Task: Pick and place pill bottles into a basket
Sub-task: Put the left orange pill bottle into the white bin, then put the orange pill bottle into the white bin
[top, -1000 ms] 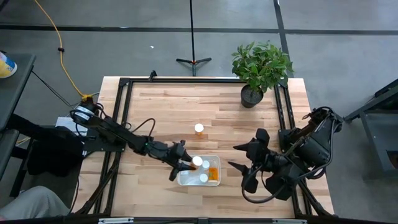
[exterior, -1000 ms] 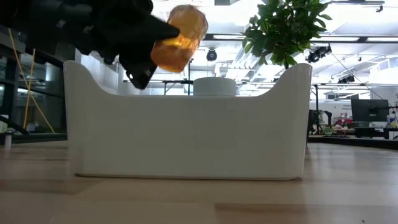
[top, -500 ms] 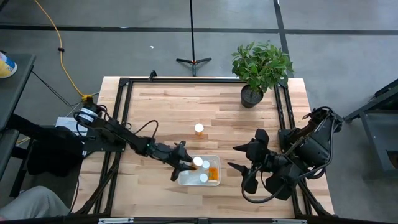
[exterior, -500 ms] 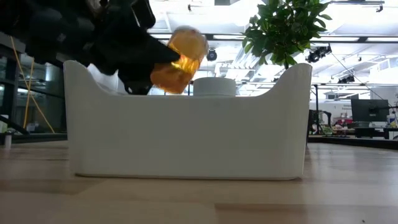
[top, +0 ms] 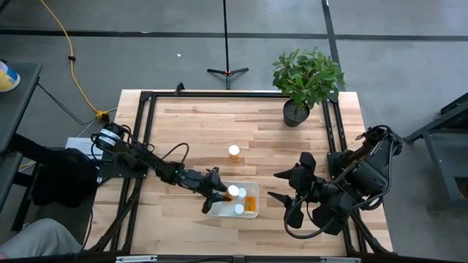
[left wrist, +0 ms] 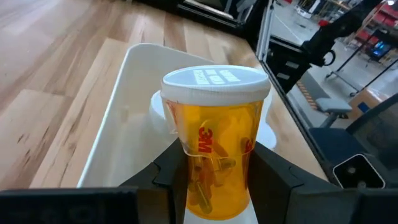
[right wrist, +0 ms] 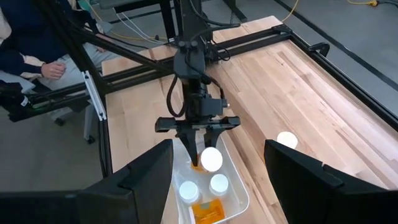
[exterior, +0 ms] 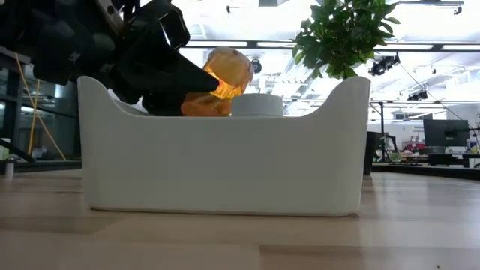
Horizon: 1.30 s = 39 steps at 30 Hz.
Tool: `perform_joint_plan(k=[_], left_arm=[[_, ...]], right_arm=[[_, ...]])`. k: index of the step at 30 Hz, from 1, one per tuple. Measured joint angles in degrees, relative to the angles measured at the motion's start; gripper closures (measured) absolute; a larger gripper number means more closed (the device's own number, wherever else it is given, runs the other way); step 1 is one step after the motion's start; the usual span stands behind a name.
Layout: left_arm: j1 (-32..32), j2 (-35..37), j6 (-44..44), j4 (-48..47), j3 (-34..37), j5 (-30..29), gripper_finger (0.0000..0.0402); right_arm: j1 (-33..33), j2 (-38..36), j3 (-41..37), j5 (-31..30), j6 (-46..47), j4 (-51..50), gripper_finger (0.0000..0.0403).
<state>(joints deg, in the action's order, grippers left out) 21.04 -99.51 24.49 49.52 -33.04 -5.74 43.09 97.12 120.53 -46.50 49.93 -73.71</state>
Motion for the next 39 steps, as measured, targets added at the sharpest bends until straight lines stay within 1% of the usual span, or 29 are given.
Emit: perform_joint_plan(k=[3, 6, 11, 14, 17, 31, 39], left_arm=[[0.0, -0.02, 0.2, 0.06, 0.0, 0.33, 0.0233], [-0.02, -0.02, 1.28, 0.18, 0.0, 0.87, 0.0218], [0.02, -0.02, 1.49, 0.55, -0.05, 0.79, 0.017], [0.02, 0.0, 1.47, 0.59, -0.07, -0.23, 0.014], [0.0, 0.03, 1.45, 0.55, -0.07, -0.59, 0.0122], [0.0, 0.03, 1.27, 0.74, -0.06, -0.56, 0.0115], [0.0, -0.08, -2.16, 9.96, 0.04, 0.53, 0.0115]], right_arm=[[0.0, 0.0, 0.0, 0.0, 0.0, -0.02, 0.016], [0.0, 0.0, 0.0, 0.0, 0.0, 0.0, 0.016], [0.0, 0.0, 0.0, 0.0, 0.0, 0.11, 0.016], [0.0, 0.0, 0.0, 0.02, 0.0, 0.29, 0.016], [0.0, 0.0, 0.0, 0.35, 0.0, 0.31, 0.016], [0.02, 0.0, 0.0, 0.72, 0.0, 0.31, 0.016], [0.0, 0.0, 0.0, 1.29, -0.36, 0.31, 0.016]])
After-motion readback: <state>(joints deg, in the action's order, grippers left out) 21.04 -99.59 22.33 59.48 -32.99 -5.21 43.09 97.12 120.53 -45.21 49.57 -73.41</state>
